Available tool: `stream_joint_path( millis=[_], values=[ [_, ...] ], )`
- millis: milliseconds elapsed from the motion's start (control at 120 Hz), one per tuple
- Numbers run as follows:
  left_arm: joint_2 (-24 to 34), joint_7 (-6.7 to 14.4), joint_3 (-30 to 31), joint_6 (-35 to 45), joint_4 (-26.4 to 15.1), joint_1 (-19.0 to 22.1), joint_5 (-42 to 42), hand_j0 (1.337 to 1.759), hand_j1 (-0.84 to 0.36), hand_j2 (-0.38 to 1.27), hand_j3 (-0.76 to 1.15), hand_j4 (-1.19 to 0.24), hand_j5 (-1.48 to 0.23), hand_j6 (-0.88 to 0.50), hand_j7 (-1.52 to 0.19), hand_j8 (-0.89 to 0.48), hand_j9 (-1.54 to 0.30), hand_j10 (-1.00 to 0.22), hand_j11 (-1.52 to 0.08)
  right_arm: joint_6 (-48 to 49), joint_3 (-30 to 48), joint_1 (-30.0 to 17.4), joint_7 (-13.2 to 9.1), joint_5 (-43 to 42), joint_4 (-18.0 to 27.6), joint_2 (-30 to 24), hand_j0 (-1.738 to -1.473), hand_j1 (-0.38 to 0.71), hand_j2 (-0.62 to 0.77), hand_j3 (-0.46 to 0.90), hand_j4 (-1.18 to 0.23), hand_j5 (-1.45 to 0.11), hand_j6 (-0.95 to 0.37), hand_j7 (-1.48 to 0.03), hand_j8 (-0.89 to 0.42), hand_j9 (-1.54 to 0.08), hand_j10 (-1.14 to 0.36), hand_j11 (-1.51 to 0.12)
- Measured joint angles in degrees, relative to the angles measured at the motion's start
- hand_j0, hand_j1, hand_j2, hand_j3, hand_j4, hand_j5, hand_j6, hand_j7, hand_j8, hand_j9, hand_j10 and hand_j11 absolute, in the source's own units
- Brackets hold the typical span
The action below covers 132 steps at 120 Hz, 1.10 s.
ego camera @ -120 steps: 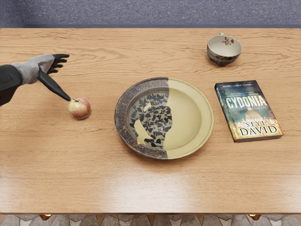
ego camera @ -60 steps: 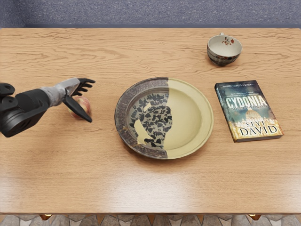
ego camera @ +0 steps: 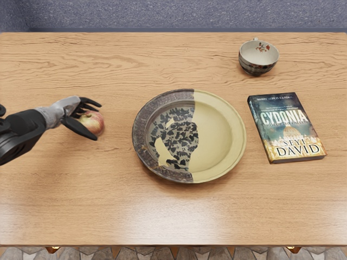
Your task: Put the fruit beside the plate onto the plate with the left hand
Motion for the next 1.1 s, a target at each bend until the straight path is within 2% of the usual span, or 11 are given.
stream_joint_path(
  millis=[42, 133, 225, 350, 467, 567, 692, 858, 1000, 1058, 1100],
  values=[
    [0.1, 0.1, 0.1, 0.0, -0.2, 0.0, 0.0, 1.658, -0.10, 0.08, 0.00, -0.38, -0.48, -0.37, -0.49, -0.32, -0.49, -0.38, -0.49, 0.0, 0.0, 0.0, 0.0, 0.0, 0.0, 0.0, -1.658, -0.35, 0.00, 0.00, 0.00, 0.00, 0.00, 0.00, 0.00, 0.00, 0.00, 0.00],
    [0.1, 0.3, 0.2, 0.0, -0.5, 0.0, 0.1, 1.658, -0.18, 0.11, 0.00, -0.45, -0.58, -0.45, -0.58, -0.41, -0.58, -0.45, -0.58, 0.0, 0.0, 0.0, 0.0, 0.0, 0.0, 0.0, -1.658, -0.35, 0.00, 0.00, 0.00, 0.00, 0.00, 0.00, 0.00, 0.00, 0.00, 0.00],
    [0.1, 0.4, 0.3, 0.0, -0.5, 0.0, 0.2, 1.657, -0.21, 0.22, 0.00, -0.53, -0.67, -0.44, -0.67, -0.38, -0.68, -0.52, -0.68, 0.0, 0.0, 0.0, 0.0, 0.0, 0.0, 0.0, -1.658, -0.35, 0.00, 0.00, 0.00, 0.00, 0.00, 0.00, 0.00, 0.00, 0.00, 0.00],
    [0.2, 0.4, 0.5, -0.1, -0.5, 0.0, 0.4, 1.655, -0.23, 0.31, 0.00, -0.61, -0.79, -0.39, -0.79, -0.34, -0.81, -0.50, -0.81, 0.0, 0.0, 0.0, 0.0, 0.0, 0.0, 0.0, -1.658, -0.35, 0.00, 0.00, 0.00, 0.00, 0.00, 0.00, 0.00, 0.00, 0.00, 0.00],
    [0.5, 0.4, 0.6, -0.3, -0.5, -0.5, 0.2, 1.653, -0.28, 0.36, 0.00, -0.52, -0.93, -0.28, -0.91, -0.24, -0.91, -0.43, -0.91, 0.0, 0.0, 0.0, 0.0, 0.0, 0.0, 0.0, -1.658, -0.35, 0.00, 0.00, 0.00, 0.00, 0.00, 0.00, 0.00, 0.00, 0.00, 0.00],
    [0.6, 0.3, 0.7, -0.7, -0.5, -3.4, 0.0, 1.653, -0.28, 0.35, 0.00, -0.48, -0.99, -0.24, -0.96, -0.22, -0.95, -0.40, -0.96, 0.0, 0.0, 0.0, 0.0, 0.0, 0.0, 0.0, -1.658, -0.35, 0.00, 0.00, 0.00, 0.00, 0.00, 0.00, 0.00, 0.00, 0.00, 0.00],
    [0.7, 0.3, 0.7, -1.6, -0.5, -9.2, -0.2, 1.653, -0.29, 0.40, 0.00, -0.47, -1.03, -0.23, -0.98, -0.21, -0.97, -0.41, -0.97, 0.0, 0.0, 0.0, 0.0, 0.0, 0.0, 0.0, -1.658, -0.35, 0.00, 0.00, 0.00, 0.00, 0.00, 0.00, 0.00, 0.00, 0.00, 0.00],
    [-1.3, 0.5, 0.7, -4.1, -0.5, -16.0, -0.7, 1.653, -0.30, 0.38, 0.00, -0.45, -1.05, -0.21, -0.99, -0.20, -0.97, -0.38, -0.98, 0.0, 0.0, 0.0, 0.0, 0.0, 0.0, 0.0, -1.658, -0.35, 0.00, 0.00, 0.00, 0.00, 0.00, 0.00, 0.00, 0.00, 0.00, 0.00],
    [-7.2, 0.8, 0.7, -5.6, -0.5, -17.6, -1.6, 1.653, -0.31, 0.41, 0.00, -0.44, -1.07, -0.20, -0.99, -0.19, -0.97, -0.38, -0.98, 0.0, 0.0, 0.0, 0.0, 0.0, 0.0, 0.0, -1.658, -0.35, 0.00, 0.00, 0.00, 0.00, 0.00, 0.00, 0.00, 0.00, 0.00, 0.00],
    [-9.4, 0.9, 0.7, -6.1, -0.5, -18.1, -2.3, 1.653, -0.28, 0.34, 0.00, -0.45, -1.08, -0.21, -0.99, -0.20, -0.97, -0.40, -0.98, 0.0, 0.0, 0.0, 0.0, 0.0, 0.0, 0.0, -1.658, -0.35, 0.00, 0.00, 0.00, 0.00, 0.00, 0.00, 0.00, 0.00, 0.00, 0.00],
    [-10.7, 0.9, 0.7, -6.5, -0.5, -18.2, -2.8, 1.653, -0.27, 0.35, 0.00, -0.48, -1.06, -0.24, -0.99, -0.22, -0.97, -0.41, -0.97, 0.0, 0.0, 0.0, 0.0, 0.0, 0.0, 0.0, -1.658, -0.35, 0.00, 0.00, 0.00, 0.00, 0.00, 0.00, 0.00, 0.00, 0.00, 0.00]
  ],
)
